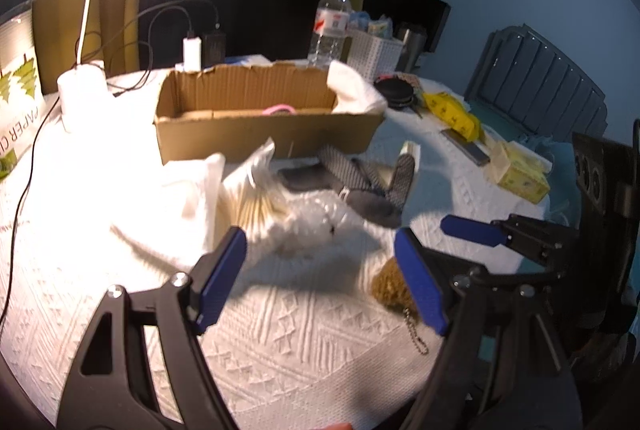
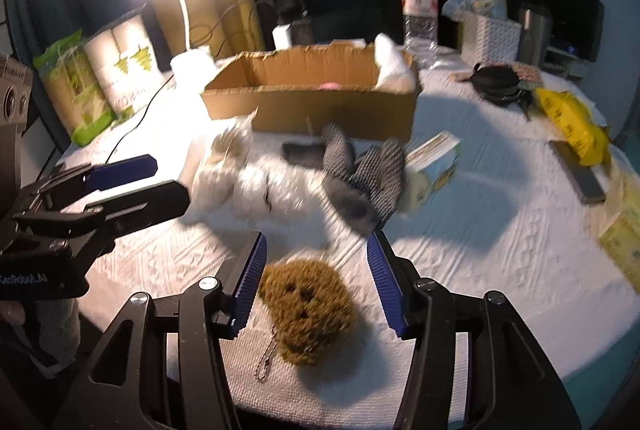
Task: Organize soft objects
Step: 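Move both tools back and grasp the brown sponge ball with the right gripper, then grasp the bag of cotton swabs with the left gripper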
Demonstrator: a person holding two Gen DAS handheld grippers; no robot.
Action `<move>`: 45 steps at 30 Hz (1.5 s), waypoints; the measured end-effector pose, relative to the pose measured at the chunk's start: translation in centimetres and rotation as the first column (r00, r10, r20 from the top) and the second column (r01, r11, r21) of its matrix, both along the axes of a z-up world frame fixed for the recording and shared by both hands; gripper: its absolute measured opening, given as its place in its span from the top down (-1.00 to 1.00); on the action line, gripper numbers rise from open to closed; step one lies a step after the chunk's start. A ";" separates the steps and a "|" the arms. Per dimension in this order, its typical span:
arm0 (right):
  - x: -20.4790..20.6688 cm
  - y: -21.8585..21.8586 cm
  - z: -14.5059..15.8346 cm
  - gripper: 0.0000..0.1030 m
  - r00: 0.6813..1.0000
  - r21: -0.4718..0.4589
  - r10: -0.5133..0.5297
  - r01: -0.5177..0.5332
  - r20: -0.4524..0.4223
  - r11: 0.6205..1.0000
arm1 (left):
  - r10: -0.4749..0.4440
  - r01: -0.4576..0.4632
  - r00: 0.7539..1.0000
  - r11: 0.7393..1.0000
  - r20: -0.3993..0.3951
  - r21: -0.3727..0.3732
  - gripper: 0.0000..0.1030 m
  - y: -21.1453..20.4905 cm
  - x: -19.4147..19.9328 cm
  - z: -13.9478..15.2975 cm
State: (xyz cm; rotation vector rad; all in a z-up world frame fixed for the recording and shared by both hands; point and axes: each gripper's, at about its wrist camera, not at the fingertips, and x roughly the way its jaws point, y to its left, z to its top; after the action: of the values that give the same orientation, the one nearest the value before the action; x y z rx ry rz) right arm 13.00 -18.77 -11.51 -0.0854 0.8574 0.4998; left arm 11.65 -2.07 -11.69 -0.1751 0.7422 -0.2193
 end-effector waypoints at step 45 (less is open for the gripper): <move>5.5 -1.5 -1.2 0.30 0.998 0.062 0.042 -0.039 -0.041 0.997 | 0.115 -0.108 0.988 0.992 -0.107 0.068 -0.21 4.0 7.8 -4.0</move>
State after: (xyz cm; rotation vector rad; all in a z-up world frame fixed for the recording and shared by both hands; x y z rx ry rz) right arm 18.54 -20.27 -12.68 -0.0358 0.8827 0.5676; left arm 19.41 1.94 -15.72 -0.1702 0.8454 -0.0800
